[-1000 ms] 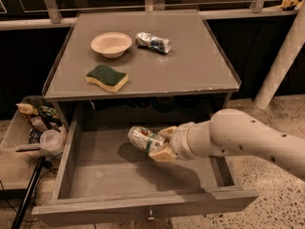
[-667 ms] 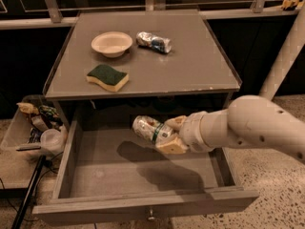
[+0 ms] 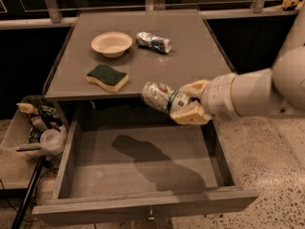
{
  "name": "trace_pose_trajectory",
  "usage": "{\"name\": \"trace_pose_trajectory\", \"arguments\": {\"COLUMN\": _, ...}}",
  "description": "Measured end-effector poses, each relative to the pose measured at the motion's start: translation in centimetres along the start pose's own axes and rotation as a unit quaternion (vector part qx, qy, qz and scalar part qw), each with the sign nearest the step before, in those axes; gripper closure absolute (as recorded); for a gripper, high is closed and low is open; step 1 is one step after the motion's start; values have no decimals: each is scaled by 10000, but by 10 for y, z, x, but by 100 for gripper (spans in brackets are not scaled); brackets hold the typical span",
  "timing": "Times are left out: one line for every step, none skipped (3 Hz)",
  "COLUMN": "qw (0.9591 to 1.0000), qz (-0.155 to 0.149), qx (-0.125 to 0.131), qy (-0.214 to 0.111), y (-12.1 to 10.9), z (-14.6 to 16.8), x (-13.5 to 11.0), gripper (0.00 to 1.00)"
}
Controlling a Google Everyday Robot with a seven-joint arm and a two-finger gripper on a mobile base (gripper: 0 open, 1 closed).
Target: Pick 7up can from top drawer and place on counter
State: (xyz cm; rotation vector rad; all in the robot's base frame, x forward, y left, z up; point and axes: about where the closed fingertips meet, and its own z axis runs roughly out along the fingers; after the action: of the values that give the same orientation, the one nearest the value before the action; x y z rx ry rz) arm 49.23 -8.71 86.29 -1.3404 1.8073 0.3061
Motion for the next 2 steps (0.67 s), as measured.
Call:
{"name": "trace_pose_trajectory", "arguments": {"qw": 9994, "qz": -198, "qx": 289, "qy": -36, "y": -50, "z": -34, "x": -30, "gripper": 100}}
{"name": "trace_pose_trajectory", "arguments": {"qw": 9983, "qz": -317, "qx": 473, "qy": -157, "y": -64, "z": -48, "x": -50, "gripper": 100}}
